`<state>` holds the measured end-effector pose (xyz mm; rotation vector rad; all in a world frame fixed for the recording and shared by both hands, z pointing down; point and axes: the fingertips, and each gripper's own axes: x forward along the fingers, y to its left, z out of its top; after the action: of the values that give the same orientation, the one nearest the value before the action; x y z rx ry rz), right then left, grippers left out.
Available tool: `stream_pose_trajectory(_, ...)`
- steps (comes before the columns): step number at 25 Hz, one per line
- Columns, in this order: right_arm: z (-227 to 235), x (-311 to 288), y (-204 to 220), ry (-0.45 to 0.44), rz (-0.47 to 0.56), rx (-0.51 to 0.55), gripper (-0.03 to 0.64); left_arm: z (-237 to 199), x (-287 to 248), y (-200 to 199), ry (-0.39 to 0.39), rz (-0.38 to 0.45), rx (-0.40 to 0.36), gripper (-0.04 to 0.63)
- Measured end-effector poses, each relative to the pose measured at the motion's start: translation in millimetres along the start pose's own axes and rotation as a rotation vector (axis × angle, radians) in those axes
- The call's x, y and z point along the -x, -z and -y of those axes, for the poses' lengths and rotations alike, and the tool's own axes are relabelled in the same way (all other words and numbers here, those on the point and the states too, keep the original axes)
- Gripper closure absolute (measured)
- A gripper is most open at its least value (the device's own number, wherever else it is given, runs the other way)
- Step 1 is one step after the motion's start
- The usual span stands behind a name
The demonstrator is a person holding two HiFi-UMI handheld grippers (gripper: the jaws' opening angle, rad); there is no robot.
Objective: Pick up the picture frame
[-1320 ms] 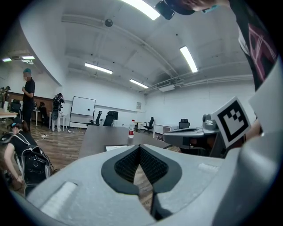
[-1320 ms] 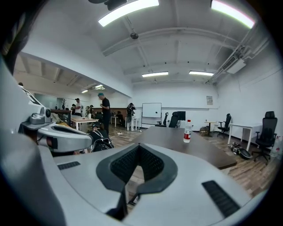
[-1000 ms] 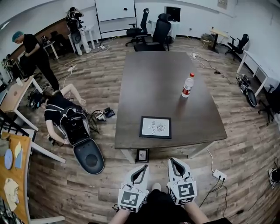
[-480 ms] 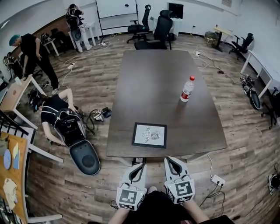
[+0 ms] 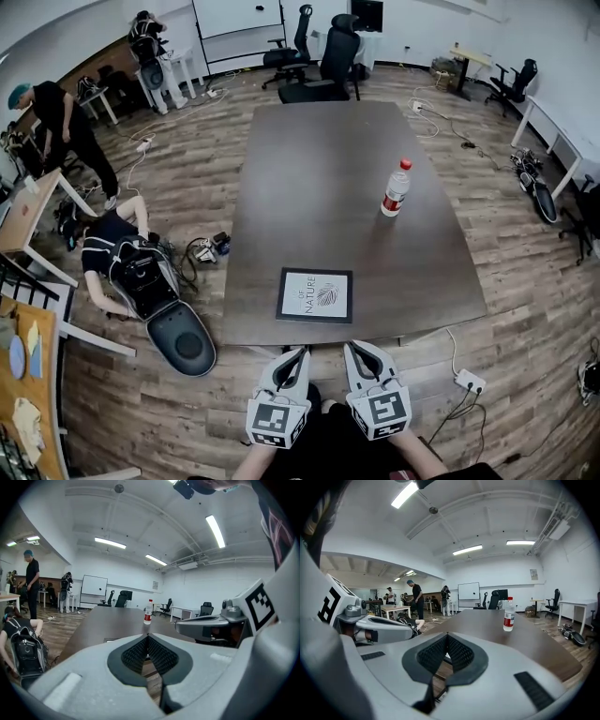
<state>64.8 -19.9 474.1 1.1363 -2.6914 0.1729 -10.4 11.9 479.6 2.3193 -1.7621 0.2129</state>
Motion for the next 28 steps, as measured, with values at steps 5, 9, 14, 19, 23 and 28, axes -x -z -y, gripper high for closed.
stream_pose_trajectory(5,13.1,-25.0,2.7,0.024,-0.025,-0.014,0.607,-24.1,-24.7,1.6,0.014,-0.027,0.016,0.586)
stream_pose_trajectory(9,26.5,-52.4,-0.9,0.067,-0.043,-0.040,0.607,-47.6,-47.9,0.5,0.057,-0.054,0.031,0.587)
stream_pose_trajectory(14,32.4,-99.4,-4.6,0.110,-0.082,-0.084,0.607,-80.6,-74.2,-1.4,0.128,-0.102,0.020,0.586)
stream_pose_trajectory(19,17.5,-139.7,6.9,0.057,-0.179,-0.080,0.597,-103.9,-93.8,4.2,0.237,-0.155,-0.001,0.586)
stream_pose_trajectory(23,20.7,-159.1,6.1,0.104,-0.182,-0.115,0.581,-120.2,-110.0,1.7,0.288,-0.161,-0.014,0.586)
stream_pose_trajectory(28,25.7,-172.0,8.0,0.099,-0.205,-0.180,0.403,-131.4,-124.0,-1.1,0.319,-0.162,0.004,0.576)
